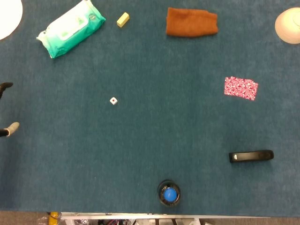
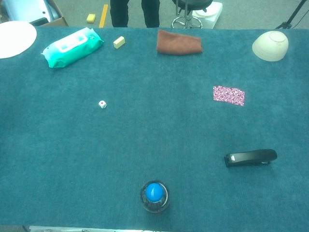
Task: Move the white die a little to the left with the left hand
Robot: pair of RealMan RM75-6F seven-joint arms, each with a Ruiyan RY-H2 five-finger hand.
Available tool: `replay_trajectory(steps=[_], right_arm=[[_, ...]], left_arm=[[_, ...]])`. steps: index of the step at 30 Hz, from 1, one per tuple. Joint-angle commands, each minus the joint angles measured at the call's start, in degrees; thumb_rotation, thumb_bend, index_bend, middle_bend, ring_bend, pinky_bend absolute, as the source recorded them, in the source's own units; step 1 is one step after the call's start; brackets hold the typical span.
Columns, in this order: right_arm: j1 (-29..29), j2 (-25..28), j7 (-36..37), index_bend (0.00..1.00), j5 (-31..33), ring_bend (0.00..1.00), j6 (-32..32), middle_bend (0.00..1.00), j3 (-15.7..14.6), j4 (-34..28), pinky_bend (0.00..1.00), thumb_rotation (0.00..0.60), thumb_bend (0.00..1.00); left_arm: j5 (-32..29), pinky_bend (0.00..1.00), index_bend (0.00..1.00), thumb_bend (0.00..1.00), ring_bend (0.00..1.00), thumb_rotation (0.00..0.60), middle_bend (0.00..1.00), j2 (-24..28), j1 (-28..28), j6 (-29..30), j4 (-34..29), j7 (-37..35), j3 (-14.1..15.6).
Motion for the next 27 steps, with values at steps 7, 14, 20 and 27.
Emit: replay_trajectory(steps=[7,14,20,27], right_arm=[[-0.8,-0.2,1.0,0.4,-0.4,0.19,1.0,0.23,-0.3,0.7,0.28,0.6,0.0],[-0.4,-0.4,1.9,0.4,-0.8,0.19,0.9,0.24,0.2,1.4,0.28,0.6,0.0],[0.0,-0.1,2.2,0.4,-0.4,0.19,0.6,0.24,0.8,1.4,0.28,0.6,0.0],[1.9,1.2,2.7,0.4,-1.2,0.19,-0.8,0.24,1.8,0.7,0.28,0.6,0.0]], left_arm=[[0.4,0.41,0.2,0.0,0.14,0.6,0.0,0.1,-0.3,-0.1,-0.5,0.6,0.3],[0.1,0.41,0.2,0.0,0.14,0.6,0.0,0.1,-0.4,0.0,-1.0,0.9,0.2],[-0.5,0.41,0.2,0.0,0.14,0.6,0.0,-0.1,-0.7,-0.5,-1.2,1.0,0.0],[-0.4,0.41,0.2,0.0,0.14,0.6,0.0,-0.4,-1.3,-1.0,-1.6,1.5,-0.1]])
